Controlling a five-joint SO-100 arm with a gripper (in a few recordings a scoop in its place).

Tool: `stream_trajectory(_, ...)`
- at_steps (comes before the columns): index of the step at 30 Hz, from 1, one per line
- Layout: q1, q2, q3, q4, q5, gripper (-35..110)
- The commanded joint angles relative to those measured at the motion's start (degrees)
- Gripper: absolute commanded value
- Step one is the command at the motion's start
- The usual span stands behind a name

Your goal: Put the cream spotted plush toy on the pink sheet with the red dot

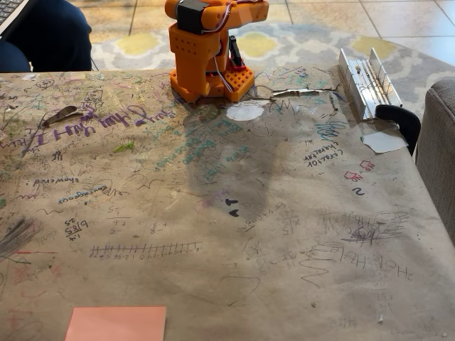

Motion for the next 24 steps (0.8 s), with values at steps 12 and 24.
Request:
stream_trajectory(12, 1.05, -3.52, 4.39, 0.18, 1.23, 0)
stream_trajectory(24, 1.05, -3.52, 4.39, 0.97, -3.25, 0)
